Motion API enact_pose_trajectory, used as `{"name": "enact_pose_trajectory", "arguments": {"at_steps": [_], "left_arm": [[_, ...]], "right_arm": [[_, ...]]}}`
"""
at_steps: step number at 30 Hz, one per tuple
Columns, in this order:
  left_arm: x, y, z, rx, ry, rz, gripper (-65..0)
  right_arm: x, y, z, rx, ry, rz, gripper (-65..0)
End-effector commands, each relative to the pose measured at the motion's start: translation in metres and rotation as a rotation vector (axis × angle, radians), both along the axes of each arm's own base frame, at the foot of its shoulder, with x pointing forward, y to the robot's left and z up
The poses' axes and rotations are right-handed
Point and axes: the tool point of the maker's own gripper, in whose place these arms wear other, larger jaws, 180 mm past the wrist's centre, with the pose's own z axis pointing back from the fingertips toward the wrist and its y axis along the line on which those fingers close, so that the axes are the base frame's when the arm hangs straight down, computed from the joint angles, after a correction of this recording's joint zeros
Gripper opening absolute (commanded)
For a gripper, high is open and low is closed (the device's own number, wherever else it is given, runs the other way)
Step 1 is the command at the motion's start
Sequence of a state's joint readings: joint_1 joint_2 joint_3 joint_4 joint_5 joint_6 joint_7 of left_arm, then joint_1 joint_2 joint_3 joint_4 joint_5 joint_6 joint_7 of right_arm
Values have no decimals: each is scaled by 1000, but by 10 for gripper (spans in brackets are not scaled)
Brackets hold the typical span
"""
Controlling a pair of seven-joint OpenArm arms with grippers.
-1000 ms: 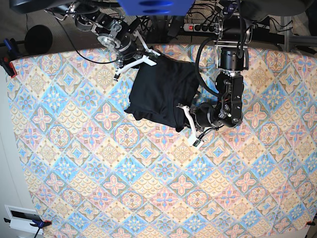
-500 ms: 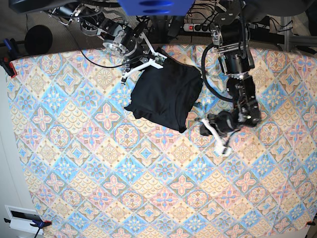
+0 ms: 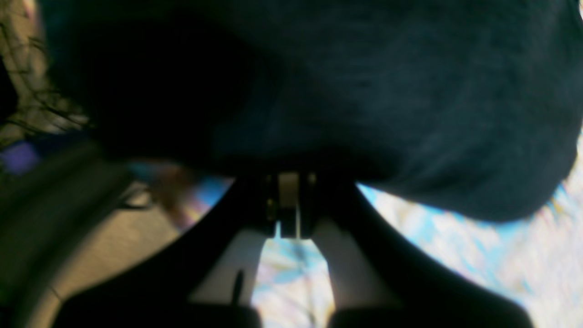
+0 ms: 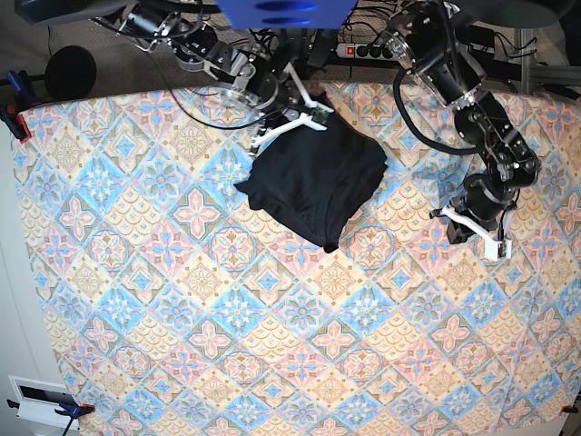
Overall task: Layout the t-shirt on the table in an organized manner, then fold the t-shirt properly
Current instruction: 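Push the bundle toward the right gripper with the left gripper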
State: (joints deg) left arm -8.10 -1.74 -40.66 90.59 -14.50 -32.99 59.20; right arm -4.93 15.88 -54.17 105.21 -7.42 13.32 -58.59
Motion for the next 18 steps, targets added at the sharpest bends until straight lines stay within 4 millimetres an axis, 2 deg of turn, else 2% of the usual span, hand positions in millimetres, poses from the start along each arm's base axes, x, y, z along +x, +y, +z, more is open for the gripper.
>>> {"name": "enact_pose_trajectory", "arguments": {"at_steps": [1,3,6,9,14,18], "left_arm": [[5,4,17,21,-59,-1,-650],[-4,6,15,37,-49,0,-650],[-14,7,9,45,-28,-1,-650],[-21,3,4,16,-25,-3,-650],[-29,-2,0,-21,-26,-9,-650],[-33,-2,-4,-22,-15,-9,-650]], "right_arm": [[-18,19,2,77,63,45,-650],[-20,16,-5,62,75,42,-650],[-6,11,-10,35,57,41,-650],[-8,30,-8,59,60,63,-650],[7,61,5,115,38,63,-650],[13,70,5,121,35,58,-650]]}}
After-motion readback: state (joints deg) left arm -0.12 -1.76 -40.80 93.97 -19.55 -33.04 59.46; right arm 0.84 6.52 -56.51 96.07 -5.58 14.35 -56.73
